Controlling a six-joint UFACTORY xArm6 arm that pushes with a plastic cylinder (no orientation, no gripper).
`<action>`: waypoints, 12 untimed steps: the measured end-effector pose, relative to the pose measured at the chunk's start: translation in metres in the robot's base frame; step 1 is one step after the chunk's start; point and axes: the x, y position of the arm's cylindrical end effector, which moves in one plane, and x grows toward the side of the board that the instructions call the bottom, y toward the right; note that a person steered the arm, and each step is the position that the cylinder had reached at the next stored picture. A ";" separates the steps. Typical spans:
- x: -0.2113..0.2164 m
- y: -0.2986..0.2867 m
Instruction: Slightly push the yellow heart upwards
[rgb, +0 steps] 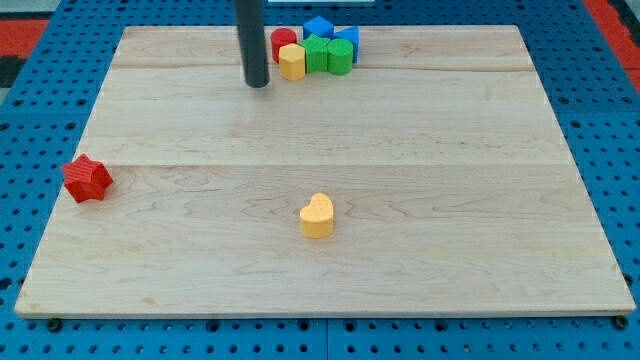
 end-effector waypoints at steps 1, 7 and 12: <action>0.009 -0.021; 0.067 0.153; 0.241 0.112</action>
